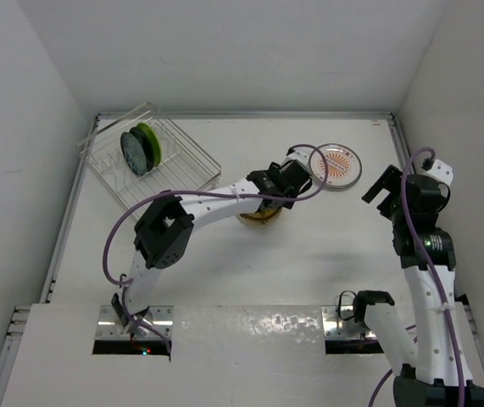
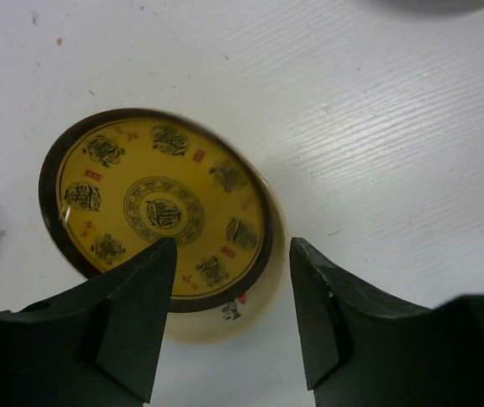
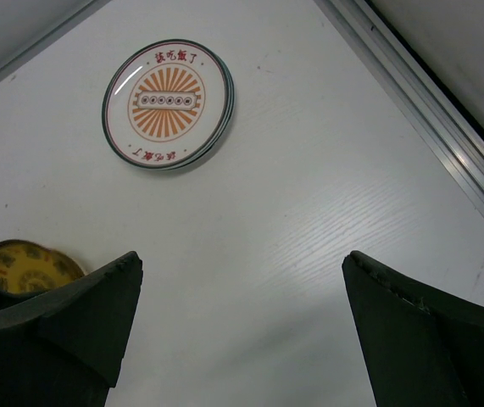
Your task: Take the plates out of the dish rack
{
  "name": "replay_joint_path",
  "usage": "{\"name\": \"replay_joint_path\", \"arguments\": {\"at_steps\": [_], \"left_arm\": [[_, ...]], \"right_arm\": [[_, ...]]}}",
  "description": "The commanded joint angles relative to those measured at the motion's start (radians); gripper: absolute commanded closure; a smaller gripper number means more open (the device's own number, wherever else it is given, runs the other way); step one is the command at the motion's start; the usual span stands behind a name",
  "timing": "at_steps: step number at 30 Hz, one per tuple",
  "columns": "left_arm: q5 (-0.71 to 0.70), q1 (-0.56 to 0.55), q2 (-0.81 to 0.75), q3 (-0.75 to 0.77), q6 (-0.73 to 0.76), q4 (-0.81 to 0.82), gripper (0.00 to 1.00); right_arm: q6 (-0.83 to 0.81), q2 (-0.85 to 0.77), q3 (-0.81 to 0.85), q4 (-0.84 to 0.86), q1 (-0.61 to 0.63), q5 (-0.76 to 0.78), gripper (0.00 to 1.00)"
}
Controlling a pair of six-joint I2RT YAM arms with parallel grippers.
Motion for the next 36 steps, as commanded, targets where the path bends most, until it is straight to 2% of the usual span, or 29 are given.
{"name": "replay_joint_path", "arguments": {"at_steps": [1,2,3,5,9,11,14,15,17,19,21,23,26,30,33,36], "left_arm": [[-0.025,-0.013,-0.029,-0.013,-0.033,0.027,0.46],[-0.034,-0.013,-0.037,-0.016,-0.039,0.017,0.43],[-0.058,-0.013,-0.056,-0.019,-0.048,0.014,0.35],[-0.081,-0.012,-0.093,-0.039,-0.059,0.012,0.25],[-0.133,0.016,-0.22,-0.093,-0.083,0.038,0.18],[-0.16,0.082,-0.32,-0.125,-0.108,0.055,0.17],[-0.157,0.241,-0.473,-0.22,-0.183,0.098,0.16],[-0.155,0.325,-0.55,-0.278,-0.206,0.119,0.17],[-0.163,0.414,-0.607,-0.335,-0.225,0.161,0.2],[-0.143,0.551,-0.633,-0.34,-0.265,0.15,0.26],[-0.083,0.679,-0.624,-0.341,-0.283,0.141,0.36],[0.015,0.752,-0.606,-0.346,-0.286,0.162,0.42],[0.113,0.893,-0.497,-0.314,-0.301,0.155,0.46],[0.216,0.947,-0.39,-0.274,-0.297,0.158,0.49],[0.216,0.975,-0.336,-0.261,-0.301,0.158,0.51],[0.205,0.991,-0.305,-0.275,-0.308,0.171,0.57]], "right_arm": [[-0.013,0.002,-0.002,0.038,-0.005,-0.017,0.01],[-0.016,0.002,-0.002,0.038,-0.005,-0.017,0.01],[-0.016,0.004,-0.001,0.038,-0.005,-0.02,0.01],[-0.024,0.008,-0.002,0.041,-0.005,-0.031,0.01],[-0.028,0.034,-0.019,0.069,-0.005,-0.09,0.01],[-0.036,0.06,-0.035,0.093,-0.005,-0.139,0.01],[-0.048,0.089,-0.064,0.15,-0.005,-0.264,0.01],[-0.054,0.096,-0.07,0.164,-0.005,-0.287,0.01],[-0.062,0.116,-0.078,0.175,-0.005,-0.315,0.01],[-0.067,0.142,-0.085,0.187,-0.005,-0.356,0.01],[-0.07,0.154,-0.105,0.202,-0.004,-0.368,0.01],[-0.068,0.16,-0.123,0.225,-0.004,-0.38,0.01],[-0.068,0.188,-0.14,0.259,-0.004,-0.412,0.01],[-0.088,0.244,-0.156,0.303,-0.004,-0.479,0.01],[-0.103,0.264,-0.176,0.32,-0.004,-0.489,0.01],[-0.108,0.275,-0.183,0.331,-0.004,-0.499,0.01]]}}
